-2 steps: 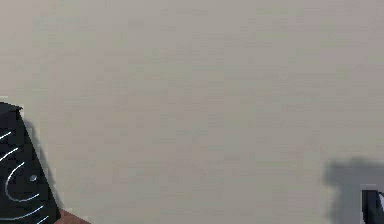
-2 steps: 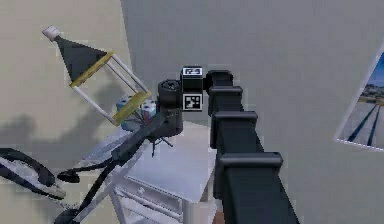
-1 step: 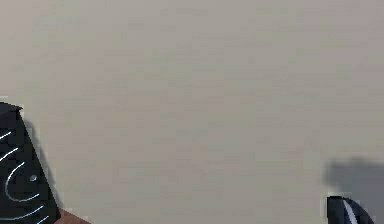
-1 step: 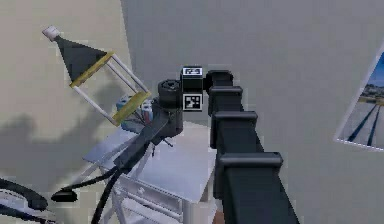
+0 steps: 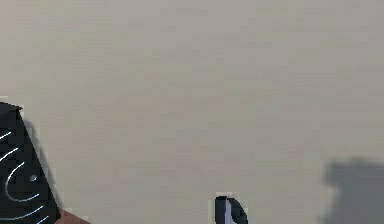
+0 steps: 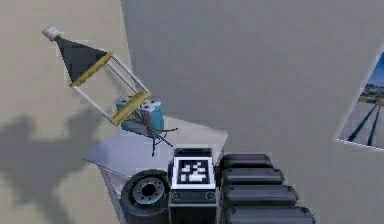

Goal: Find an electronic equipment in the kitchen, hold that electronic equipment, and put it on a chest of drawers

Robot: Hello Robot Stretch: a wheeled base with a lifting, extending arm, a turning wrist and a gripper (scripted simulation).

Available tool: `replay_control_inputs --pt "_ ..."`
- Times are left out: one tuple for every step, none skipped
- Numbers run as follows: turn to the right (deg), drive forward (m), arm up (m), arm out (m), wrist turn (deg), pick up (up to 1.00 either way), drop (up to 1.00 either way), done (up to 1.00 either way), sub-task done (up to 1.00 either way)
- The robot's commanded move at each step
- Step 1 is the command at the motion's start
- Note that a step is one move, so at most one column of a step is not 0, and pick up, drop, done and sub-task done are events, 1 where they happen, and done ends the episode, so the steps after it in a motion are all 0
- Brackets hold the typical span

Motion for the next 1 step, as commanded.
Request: replay_control_inputs --pt "45.0 0.00 0.00 0.00 0.0 0.00 0.00 0.00 0.00"
